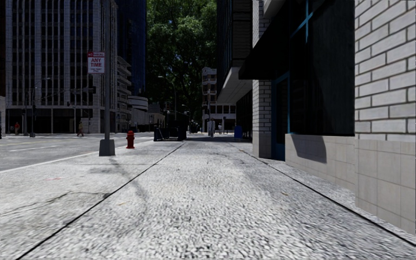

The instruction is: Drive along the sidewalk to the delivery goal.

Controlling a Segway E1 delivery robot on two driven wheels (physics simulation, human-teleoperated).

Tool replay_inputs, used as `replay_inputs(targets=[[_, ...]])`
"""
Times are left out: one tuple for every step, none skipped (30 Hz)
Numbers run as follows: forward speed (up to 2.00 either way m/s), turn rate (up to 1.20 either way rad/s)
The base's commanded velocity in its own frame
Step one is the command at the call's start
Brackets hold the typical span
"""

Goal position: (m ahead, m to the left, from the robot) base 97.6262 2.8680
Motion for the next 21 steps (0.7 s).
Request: replay_inputs(targets=[[2.0,0.0],[2.0,0.0],[2.0,0.0],[2.0,0.0],[2.0,0.0],[2.0,0.0],[2.0,0.0],[2.0,0.0],[2.0,0.0],[2.0,0.0],[2.0,0.0],[2.0,0.0],[2.0,0.0],[2.0,0.0],[2.0,0.0],[2.0,0.0],[2.0,0.0],[2.0,0.0],[2.0,0.0],[2.0,0.0],[2.0,0.0]])
